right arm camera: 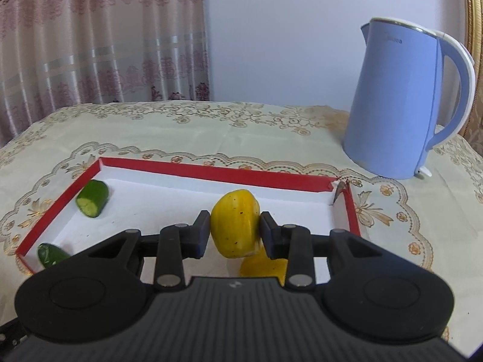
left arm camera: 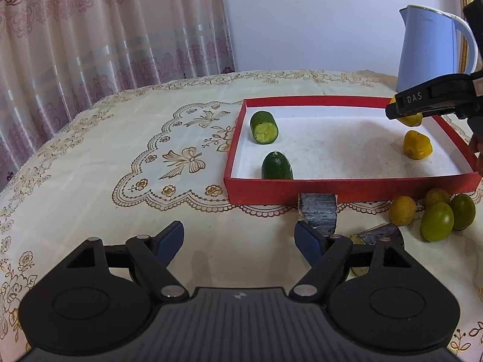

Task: Organize fruits
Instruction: 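Carry the yellow fruit piece into the red tray and open the right gripper, then lower the left gripper onto a dark wooden log piece and close it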

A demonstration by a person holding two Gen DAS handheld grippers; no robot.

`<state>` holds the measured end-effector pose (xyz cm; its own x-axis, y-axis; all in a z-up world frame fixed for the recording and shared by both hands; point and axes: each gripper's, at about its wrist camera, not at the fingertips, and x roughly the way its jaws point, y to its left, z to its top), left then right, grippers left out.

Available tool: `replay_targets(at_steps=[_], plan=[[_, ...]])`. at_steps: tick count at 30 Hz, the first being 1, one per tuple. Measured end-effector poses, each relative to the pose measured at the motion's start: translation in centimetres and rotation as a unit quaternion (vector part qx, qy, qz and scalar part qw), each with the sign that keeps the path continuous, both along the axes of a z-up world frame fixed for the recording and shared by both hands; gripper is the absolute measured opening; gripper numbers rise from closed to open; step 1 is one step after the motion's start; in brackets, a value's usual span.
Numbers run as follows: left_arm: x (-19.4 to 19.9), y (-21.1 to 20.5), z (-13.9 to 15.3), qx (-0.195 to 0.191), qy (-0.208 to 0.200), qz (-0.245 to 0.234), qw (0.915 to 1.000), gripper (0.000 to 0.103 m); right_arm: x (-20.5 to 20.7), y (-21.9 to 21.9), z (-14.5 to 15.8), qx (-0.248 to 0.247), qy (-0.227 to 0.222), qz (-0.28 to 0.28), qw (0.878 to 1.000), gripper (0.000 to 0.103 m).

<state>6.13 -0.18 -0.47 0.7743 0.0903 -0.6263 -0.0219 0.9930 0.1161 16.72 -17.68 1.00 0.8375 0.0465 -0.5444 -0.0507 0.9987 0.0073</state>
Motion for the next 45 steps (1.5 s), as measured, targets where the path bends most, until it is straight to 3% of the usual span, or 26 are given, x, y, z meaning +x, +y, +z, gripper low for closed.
replay_targets(at_steps=[2,5,6,14,22,26,30,34,45], plan=[[0.1,0.1,0.0,-0.001,0.001,0.001,1.0000,0.080,0.6,-0.1,-0.2,-0.008,0.003,-0.012,1.000,0.037],[0.1,0.2,0.0,-0.002,0.004,0.000,1.0000,0.080,0.7,-0.1,-0.4,-0.011,0.004,-0.015,1.000,0.059],[0.1,0.2,0.0,-0.002,0.003,0.001,1.0000,0.080,0.5,0.0,-0.4,-0.016,0.000,-0.014,1.000,0.062],[-0.6,0.9,0.3,-0.007,-0.005,0.004,1.0000,0.080,-5.3,-1.1,1.3,-0.001,-0.050,-0.004,0.999,0.062],[-1.9,2.3,0.9,-0.067,-0.015,-0.008,0.9976,0.080,-14.1,-3.2,1.8,0.017,-0.089,-0.001,0.996,0.062],[-2.4,1.9,1.1,-0.075,-0.019,-0.027,0.9967,0.080,-17.0,-3.4,0.8,0.019,-0.093,-0.015,0.995,0.062],[-3.2,0.7,1.2,-0.083,-0.019,-0.075,0.9935,0.080,-18.3,-3.8,-0.1,0.053,-0.087,-0.014,0.995,0.062],[-3.5,-1.2,0.9,-0.085,-0.012,-0.104,0.9909,0.080,-18.5,-3.5,-0.7,0.043,-0.082,-0.011,0.996,0.068],[-1.8,-5.4,-0.5,-0.061,0.039,-0.089,0.9934,0.080,-19.1,-3.4,-1.7,0.045,-0.074,0.002,0.996,0.068]])
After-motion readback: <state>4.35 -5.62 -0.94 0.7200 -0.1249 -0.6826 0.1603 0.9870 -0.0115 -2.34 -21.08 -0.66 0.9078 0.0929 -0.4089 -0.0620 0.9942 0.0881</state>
